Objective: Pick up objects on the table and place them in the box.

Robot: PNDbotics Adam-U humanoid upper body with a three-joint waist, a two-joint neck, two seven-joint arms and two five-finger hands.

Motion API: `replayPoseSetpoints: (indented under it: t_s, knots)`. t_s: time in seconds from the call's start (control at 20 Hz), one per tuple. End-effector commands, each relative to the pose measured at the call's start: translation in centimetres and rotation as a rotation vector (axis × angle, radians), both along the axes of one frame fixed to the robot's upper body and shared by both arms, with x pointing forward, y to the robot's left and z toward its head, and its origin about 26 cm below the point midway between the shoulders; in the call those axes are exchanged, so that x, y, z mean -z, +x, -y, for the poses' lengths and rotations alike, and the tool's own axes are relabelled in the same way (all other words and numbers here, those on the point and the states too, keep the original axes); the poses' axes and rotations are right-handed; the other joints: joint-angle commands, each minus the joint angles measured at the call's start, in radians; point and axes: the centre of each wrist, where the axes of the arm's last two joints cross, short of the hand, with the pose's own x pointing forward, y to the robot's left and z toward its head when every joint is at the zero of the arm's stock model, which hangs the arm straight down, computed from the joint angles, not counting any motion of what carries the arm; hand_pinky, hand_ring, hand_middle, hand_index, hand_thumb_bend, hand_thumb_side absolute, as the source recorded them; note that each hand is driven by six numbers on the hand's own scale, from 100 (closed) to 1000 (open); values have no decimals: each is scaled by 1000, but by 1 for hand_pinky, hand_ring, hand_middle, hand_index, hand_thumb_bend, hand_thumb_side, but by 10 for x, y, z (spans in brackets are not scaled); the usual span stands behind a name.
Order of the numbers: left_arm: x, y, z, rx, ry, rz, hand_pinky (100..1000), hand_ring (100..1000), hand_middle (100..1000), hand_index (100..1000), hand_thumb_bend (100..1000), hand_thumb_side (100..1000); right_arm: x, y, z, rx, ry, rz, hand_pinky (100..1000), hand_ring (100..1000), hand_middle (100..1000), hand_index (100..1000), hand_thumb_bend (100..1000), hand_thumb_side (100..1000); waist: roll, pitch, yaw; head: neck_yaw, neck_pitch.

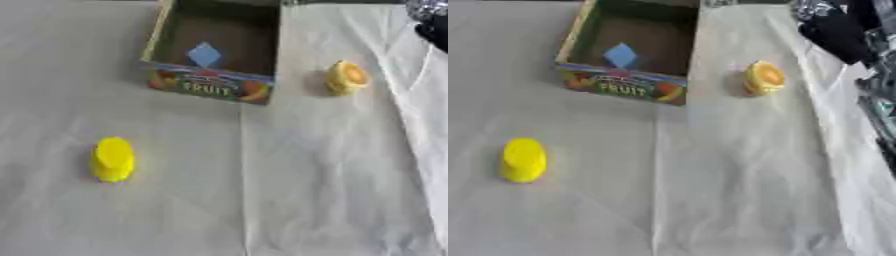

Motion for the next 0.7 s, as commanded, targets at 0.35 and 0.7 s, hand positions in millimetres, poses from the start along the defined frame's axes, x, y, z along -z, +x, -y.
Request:
replayPoseSetpoints:
  t_s: [0.35,0.7]
  knots:
    - [-7,-2,-1,6,22,14,774,782,750,825,166,518,-19,-4,-1,2,-6,68,819,760,685,809,100,584,0,-20,0,-4,-9]
    - [-6,-2,0,8,17,12,774,782,750,824,163,521,-7,1,5,44,-137,-53,839,800,747,846,100,549,1,-20,0,-5,-9]
